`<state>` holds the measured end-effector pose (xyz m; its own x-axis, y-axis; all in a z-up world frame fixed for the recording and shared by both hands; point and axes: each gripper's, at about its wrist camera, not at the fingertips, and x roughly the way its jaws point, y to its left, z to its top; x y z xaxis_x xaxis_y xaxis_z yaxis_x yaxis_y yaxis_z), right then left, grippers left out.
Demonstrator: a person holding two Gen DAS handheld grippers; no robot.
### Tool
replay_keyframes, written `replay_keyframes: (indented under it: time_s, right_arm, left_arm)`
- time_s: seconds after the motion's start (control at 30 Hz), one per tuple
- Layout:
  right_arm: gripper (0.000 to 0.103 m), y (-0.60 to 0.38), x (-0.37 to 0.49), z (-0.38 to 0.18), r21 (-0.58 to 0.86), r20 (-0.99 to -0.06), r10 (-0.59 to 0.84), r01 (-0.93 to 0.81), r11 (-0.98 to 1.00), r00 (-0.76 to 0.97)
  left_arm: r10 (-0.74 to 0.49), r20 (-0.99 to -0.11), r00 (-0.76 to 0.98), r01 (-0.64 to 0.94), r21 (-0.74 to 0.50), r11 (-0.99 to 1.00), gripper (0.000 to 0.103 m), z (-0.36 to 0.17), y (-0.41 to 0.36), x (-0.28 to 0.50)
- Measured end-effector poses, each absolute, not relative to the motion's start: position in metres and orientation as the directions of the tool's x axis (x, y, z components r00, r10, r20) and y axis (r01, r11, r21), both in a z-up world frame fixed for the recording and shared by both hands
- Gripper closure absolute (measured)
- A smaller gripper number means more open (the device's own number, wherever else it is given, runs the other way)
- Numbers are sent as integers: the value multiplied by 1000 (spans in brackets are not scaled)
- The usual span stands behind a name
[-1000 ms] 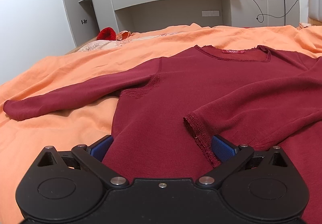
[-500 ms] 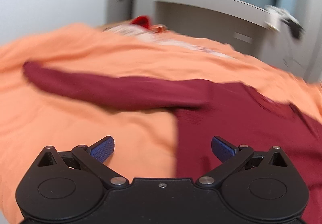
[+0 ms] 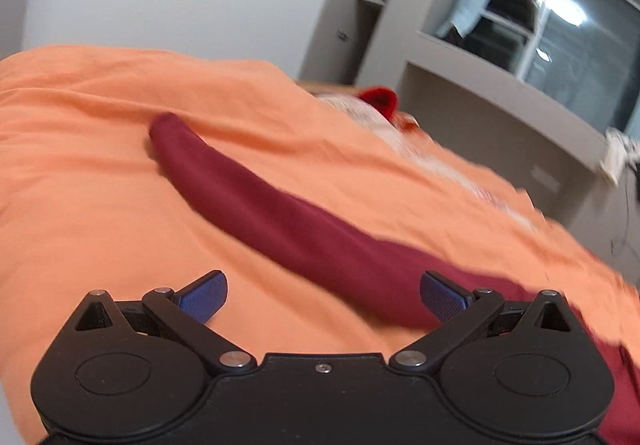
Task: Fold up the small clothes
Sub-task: 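Move the left gripper to the other sleeve cuff and grasp it, then lift the sleeve with the left gripper and lay it across the body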
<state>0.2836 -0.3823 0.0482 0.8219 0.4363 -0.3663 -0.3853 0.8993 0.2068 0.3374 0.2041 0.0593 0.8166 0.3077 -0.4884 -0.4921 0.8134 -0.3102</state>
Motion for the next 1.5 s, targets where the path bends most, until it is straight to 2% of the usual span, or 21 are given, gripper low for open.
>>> replay_keyframes:
  time_s: [0.13, 0.33, 0.53, 0.6, 0.7, 0.73, 0.77, 0.87, 0.97, 1.2, 1.33, 1.5]
  right_arm:
    - [0, -370, 281, 50, 259, -332, 490, -421, 869, 806]
    - [0, -363, 283, 46, 271, -317, 518, -447, 852, 795]
    - [0, -364, 296, 33, 328, -363, 528, -425, 844, 768]
    - [0, -362, 299, 29, 343, -382, 530, -417, 842, 757]
    - [0, -360, 300, 25, 355, -395, 536, -414, 838, 746]
    - [0, -360, 299, 24, 357, -396, 536, -413, 838, 745]
    - [0, -360, 299, 24, 358, -397, 537, -413, 837, 745]
    - [0, -358, 297, 23, 364, -397, 540, -413, 835, 742]
    - [0, -358, 298, 21, 371, -399, 540, -408, 834, 741]
    - [0, -355, 297, 21, 366, -395, 534, -405, 838, 748]
    - [0, -354, 296, 22, 359, -389, 530, -405, 841, 754]
    - [0, -354, 291, 25, 346, -370, 528, -414, 842, 764]
  left_arm:
    - [355, -483, 800, -540, -326, 776, 1, 55, 239, 355]
    - [383, -558, 736, -645, -405, 648, 1, 41, 286, 388]
    - [468, -585, 663, -724, -340, 600, 1, 30, 298, 407]
    - [492, -585, 644, -741, -317, 592, 4, 30, 298, 410]
    - [533, -576, 620, -766, -296, 571, 23, 31, 298, 411]
    - [532, -564, 632, -759, -309, 573, 36, 31, 299, 409]
    - [525, -550, 649, -747, -329, 578, 54, 31, 299, 407]
    - [507, -536, 675, -727, -368, 580, 81, 31, 302, 403]
    - [512, -491, 705, -703, -391, 593, 89, 35, 300, 398]
    - [532, -290, 795, -604, -293, 742, 89, 74, 257, 389]
    - [460, -167, 872, -488, -234, 841, 89, 106, 214, 383]
    - [328, -59, 943, -332, -112, 937, 89, 141, 143, 371]
